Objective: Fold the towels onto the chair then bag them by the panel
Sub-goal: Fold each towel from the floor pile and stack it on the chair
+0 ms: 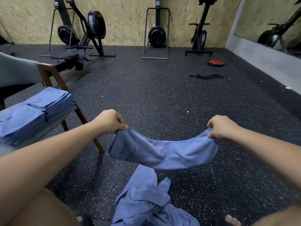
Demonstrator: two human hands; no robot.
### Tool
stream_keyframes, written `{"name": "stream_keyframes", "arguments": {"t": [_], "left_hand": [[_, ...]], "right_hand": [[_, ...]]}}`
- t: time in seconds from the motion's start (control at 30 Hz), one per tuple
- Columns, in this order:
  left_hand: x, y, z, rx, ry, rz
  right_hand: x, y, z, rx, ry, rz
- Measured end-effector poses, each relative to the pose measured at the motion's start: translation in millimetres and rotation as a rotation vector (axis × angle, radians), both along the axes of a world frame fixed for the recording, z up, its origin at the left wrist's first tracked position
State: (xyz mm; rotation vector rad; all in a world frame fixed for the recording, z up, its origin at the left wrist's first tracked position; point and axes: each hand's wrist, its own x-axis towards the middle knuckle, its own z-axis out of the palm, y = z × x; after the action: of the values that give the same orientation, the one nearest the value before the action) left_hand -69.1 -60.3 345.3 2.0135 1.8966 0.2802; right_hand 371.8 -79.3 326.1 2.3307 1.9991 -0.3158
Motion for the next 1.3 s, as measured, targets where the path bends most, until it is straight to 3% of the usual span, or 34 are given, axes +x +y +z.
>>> {"name": "stream_keyframes", "arguments": {"t": [0.23, 0.47, 0.67, 0.83, 1.03, 1.3], "left_hand": [[-39.7, 17.0, -8.1, -0.001, 0.112, 0.114], [-52.8, 21.7, -16.8, -0.010, 0.009, 0.199], [-32.5, 17.3, -13.4, 0.014, -0.096, 0.166], [-7.4, 5.9, -5.3, -0.028, -0.261, 0.121], [28.1, -16.1, 15.4, -0.106, -0.478, 0.019], [72.5, -47.2, 39.1, -0.174, -0.638, -0.056]], "right_hand": [[20.9, -1.3, -1.6, -0.115, -0.053, -0.062], [21.8, -1.2, -7.8, -0.261, -0.015, -0.144], [14.6, -8.8, -5.3, -0.424, 0.184, -0.141], [-4.2, -19.9, 3.3, -0.478, 0.532, -0.094], [-42.3, -34.2, 21.5, -0.430, 0.936, -0.016], [-88.9, -58.7, 53.2, -0.264, 1.146, 0.078]]}}
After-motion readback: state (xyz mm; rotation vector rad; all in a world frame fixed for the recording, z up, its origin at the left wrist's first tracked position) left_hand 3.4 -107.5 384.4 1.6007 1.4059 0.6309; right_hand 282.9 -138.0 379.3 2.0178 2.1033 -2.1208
